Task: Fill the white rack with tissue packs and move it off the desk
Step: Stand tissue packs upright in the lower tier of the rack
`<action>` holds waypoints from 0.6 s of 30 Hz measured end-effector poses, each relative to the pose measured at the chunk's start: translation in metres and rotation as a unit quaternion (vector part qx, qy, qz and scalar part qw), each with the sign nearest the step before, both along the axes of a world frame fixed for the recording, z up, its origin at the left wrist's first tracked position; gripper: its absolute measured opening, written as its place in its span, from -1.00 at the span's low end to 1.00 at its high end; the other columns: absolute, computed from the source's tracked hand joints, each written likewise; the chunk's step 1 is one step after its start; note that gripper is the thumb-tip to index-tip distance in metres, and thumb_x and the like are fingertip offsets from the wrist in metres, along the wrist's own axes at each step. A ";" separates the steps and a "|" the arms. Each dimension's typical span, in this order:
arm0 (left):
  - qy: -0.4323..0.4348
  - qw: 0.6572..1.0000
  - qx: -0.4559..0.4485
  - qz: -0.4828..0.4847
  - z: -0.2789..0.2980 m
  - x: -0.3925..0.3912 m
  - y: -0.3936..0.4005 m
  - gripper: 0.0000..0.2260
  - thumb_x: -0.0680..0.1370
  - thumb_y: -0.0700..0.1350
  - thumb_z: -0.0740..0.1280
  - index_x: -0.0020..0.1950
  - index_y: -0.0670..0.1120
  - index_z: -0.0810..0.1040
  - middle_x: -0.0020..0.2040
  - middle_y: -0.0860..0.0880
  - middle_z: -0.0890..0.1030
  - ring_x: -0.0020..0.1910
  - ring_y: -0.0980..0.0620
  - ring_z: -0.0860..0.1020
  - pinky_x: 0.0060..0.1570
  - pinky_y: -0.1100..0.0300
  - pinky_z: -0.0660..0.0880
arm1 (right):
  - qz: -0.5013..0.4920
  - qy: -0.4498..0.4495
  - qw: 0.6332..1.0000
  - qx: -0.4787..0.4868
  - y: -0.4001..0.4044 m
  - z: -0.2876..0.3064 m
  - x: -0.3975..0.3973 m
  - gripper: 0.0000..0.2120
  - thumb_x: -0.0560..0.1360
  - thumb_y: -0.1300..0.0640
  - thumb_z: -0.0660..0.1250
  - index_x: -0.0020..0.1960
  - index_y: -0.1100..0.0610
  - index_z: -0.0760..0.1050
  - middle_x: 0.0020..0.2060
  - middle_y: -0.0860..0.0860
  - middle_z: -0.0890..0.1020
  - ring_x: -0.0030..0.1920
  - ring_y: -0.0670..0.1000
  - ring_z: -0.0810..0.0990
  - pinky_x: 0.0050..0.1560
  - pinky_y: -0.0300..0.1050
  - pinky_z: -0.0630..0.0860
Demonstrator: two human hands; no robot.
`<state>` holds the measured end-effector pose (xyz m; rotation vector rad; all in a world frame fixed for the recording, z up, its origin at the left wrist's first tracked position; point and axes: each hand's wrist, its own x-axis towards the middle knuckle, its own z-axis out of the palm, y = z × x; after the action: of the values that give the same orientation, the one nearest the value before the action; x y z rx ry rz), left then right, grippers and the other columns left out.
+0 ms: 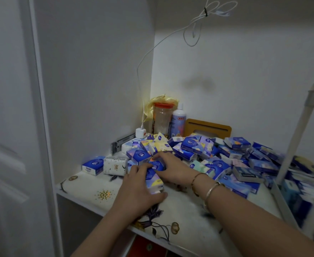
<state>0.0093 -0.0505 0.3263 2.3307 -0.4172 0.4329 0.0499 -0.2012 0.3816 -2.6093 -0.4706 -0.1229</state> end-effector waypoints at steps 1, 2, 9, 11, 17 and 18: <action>-0.008 1.000 -0.001 0.001 -0.001 0.000 0.000 -0.26 0.27 0.23 0.48 0.37 0.19 0.24 0.22 0.07 0.32 0.23 0.01 0.36 0.20 0.12 0.39 | 0.002 0.003 1.000 0.001 -0.001 0.000 0.000 -0.55 0.47 0.00 0.38 0.32 0.04 0.36 0.29 0.06 0.39 0.26 0.03 0.43 0.21 -0.16 0.39; -0.012 1.000 -0.004 -0.002 -0.001 -0.001 0.001 -0.27 0.28 0.21 0.49 0.37 0.18 0.24 0.23 0.07 0.32 0.24 0.01 0.35 0.21 0.13 0.38 | 0.002 0.003 1.000 0.001 -0.003 0.000 -0.001 -0.52 0.45 -0.02 0.41 0.31 0.03 0.37 0.28 0.06 0.40 0.25 0.03 0.43 0.21 -0.15 0.40; -0.067 0.990 -0.104 -0.061 0.010 -0.012 0.001 -0.25 0.20 0.24 0.53 0.32 0.25 0.30 0.20 0.23 0.32 0.24 0.21 0.34 0.23 0.28 0.32 | -0.057 0.022 0.997 0.045 -0.025 0.020 -0.028 -0.71 0.52 -0.09 0.27 0.16 0.03 0.48 0.08 -0.06 0.48 0.10 -0.06 0.45 0.01 -0.19 0.36; -0.103 0.984 -0.099 -0.102 0.019 -0.022 -0.006 -0.28 0.25 0.23 0.53 0.31 0.32 0.25 0.23 0.33 0.27 0.24 0.38 0.28 0.19 0.47 0.25 | -0.098 0.070 0.987 0.106 -0.033 0.033 -0.041 -0.67 0.61 -0.09 0.09 0.11 0.13 0.48 0.01 0.04 0.51 0.02 0.01 0.47 -0.01 -0.11 0.38; -0.194 0.959 -0.092 -0.187 0.061 -0.047 -0.048 -0.27 0.28 0.25 0.48 0.38 0.26 0.26 0.27 0.20 0.32 0.31 0.18 0.34 0.24 0.40 0.31 | -0.155 0.233 0.894 0.351 -0.067 0.064 -0.098 -0.46 0.56 -0.30 0.04 0.06 0.13 0.53 -0.09 0.12 0.64 -0.37 0.10 0.59 -0.27 -0.09 0.54; -0.206 0.954 -0.084 -0.201 0.070 -0.052 -0.055 -0.27 0.28 0.25 0.48 0.38 0.27 0.24 0.26 0.21 0.31 0.30 0.19 0.34 0.24 0.40 0.31 | -0.148 0.220 0.895 0.359 -0.074 0.071 -0.110 -0.46 0.56 -0.30 0.03 0.02 0.13 0.54 -0.17 0.10 0.63 -0.42 0.07 0.57 -0.32 -0.11 0.55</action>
<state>-0.0423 -0.1054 0.3964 1.9193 -0.9919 0.7210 -0.0603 -0.2757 0.4527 -1.8685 0.1317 0.1675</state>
